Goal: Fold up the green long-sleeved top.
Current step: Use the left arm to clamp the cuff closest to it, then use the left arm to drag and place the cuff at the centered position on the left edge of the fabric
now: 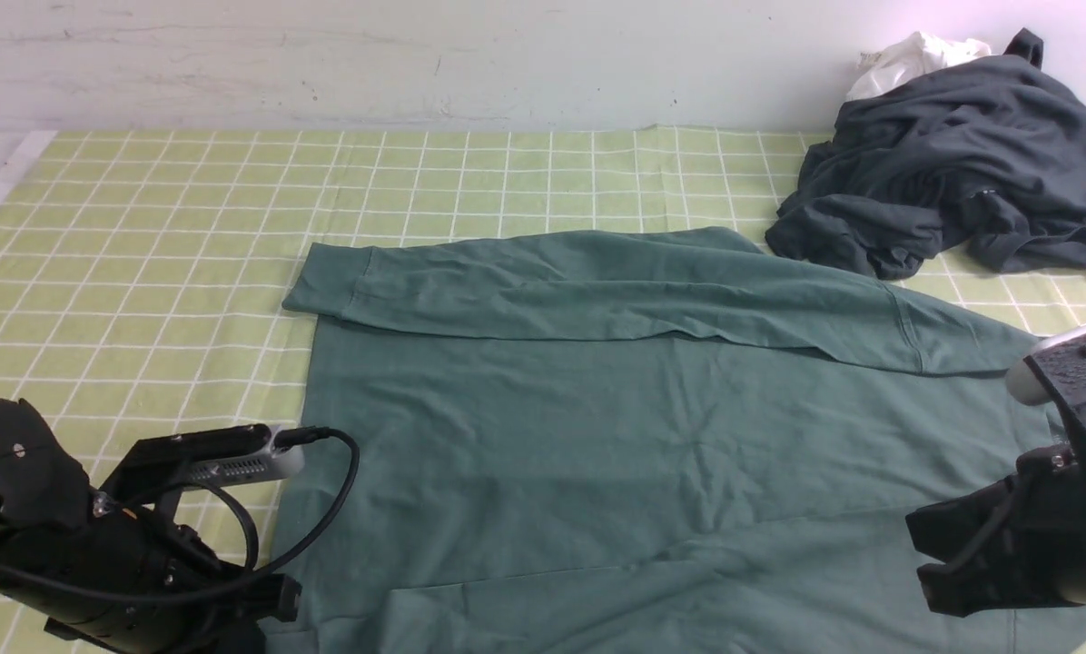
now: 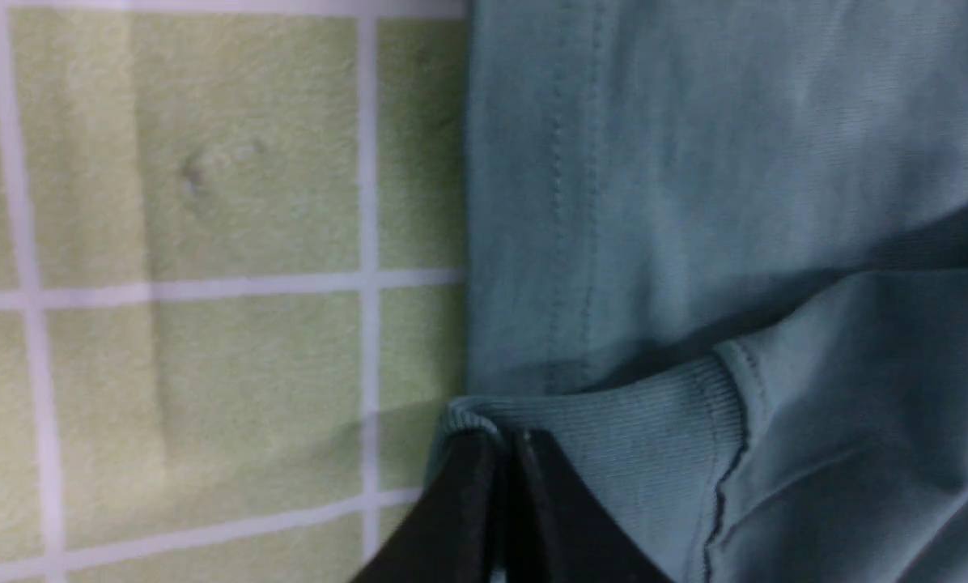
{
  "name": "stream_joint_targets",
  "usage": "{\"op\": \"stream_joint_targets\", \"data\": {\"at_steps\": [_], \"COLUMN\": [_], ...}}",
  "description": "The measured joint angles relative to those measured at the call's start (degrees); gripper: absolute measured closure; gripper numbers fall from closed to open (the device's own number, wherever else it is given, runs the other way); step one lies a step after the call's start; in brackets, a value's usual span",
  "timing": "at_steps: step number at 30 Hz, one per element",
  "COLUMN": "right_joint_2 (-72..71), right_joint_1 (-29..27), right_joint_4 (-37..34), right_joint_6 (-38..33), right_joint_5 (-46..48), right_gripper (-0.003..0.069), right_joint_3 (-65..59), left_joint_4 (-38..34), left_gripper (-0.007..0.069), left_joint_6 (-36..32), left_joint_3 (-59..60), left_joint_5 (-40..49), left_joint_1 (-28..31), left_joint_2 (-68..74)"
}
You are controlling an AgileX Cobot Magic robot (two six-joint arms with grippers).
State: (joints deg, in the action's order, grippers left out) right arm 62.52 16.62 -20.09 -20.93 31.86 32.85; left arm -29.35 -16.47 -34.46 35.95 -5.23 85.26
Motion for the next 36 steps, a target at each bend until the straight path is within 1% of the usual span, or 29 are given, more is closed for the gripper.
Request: {"op": "stream_joint_targets", "data": {"at_steps": [2, 4, 5, 8, 11, 16, 19, 22, 24, 25, 27, 31, 36], "right_joint_2": [0.0, 0.0, 0.0, 0.0, 0.0, 0.0, 0.0, 0.0, 0.0, 0.0, 0.0, 0.0, 0.0], "right_joint_1": [0.0, 0.0, 0.0, 0.0, 0.0, 0.0, 0.0, 0.0, 0.0, 0.0, 0.0, 0.0, 0.0], "right_joint_4": [-0.05, -0.05, -0.05, 0.64, 2.99, 4.78, 4.94, 5.14, 5.18, 5.18, 5.24, 5.4, 6.37], "right_joint_6": [0.0, 0.0, 0.0, -0.26, -1.32, -1.49, -1.5, -1.56, -1.56, -1.56, -1.56, -1.56, -1.56], "right_joint_5": [0.0, 0.0, 0.0, 0.21, 0.62, 0.62, 0.62, 0.62, 0.62, 0.62, 0.62, 0.62, 0.44], "right_gripper": [0.0674, 0.0674, 0.0674, 0.0674, 0.0674, 0.0674, 0.0674, 0.0674, 0.0674, 0.0674, 0.0674, 0.0674, 0.0674], "right_joint_3": [0.0, 0.0, 0.04, 0.04, 0.04, 0.04, 0.06, 0.06, 0.06, 0.06, 0.06, 0.06, 0.06], "left_joint_4": [-2.29, -3.26, -4.41, -5.21, -5.53, -5.86, -5.98, -5.98, -5.98, -5.98, -6.04, -6.23, -5.35], "left_gripper": [0.0629, 0.0629, 0.0629, 0.0629, 0.0629, 0.0629, 0.0629, 0.0629, 0.0629, 0.0629, 0.0629, 0.0629, 0.0629], "left_joint_6": [-2.97, -4.56, -6.52, -8.0, -10.36, -13.52, -16.9, -19.11, -19.39, -19.49, -18.99, -18.15, -16.93], "left_joint_3": [-1.21, -2.36, -4.66, -8.07, -15.8, -23.66, -27.02, -30.0, -31.17, -33.59, -36.48, -41.28, -47.16], "left_joint_5": [1.86, 3.13, 5.19, 7.07, 7.68, 4.19, -0.74, -2.92, -3.17, -2.62, -0.39, 2.96, 3.23], "left_joint_1": [0.0, 0.0, 0.0, 0.0, 0.0, -0.06, -0.06, 0.09, 0.09, 0.16, 0.21, 0.27, 1.03], "left_joint_2": [-0.89, -1.83, -3.7, -5.95, -8.91, -7.99, -2.82, 3.56, 6.37, 10.05, 12.76, 14.06, 14.31]}}
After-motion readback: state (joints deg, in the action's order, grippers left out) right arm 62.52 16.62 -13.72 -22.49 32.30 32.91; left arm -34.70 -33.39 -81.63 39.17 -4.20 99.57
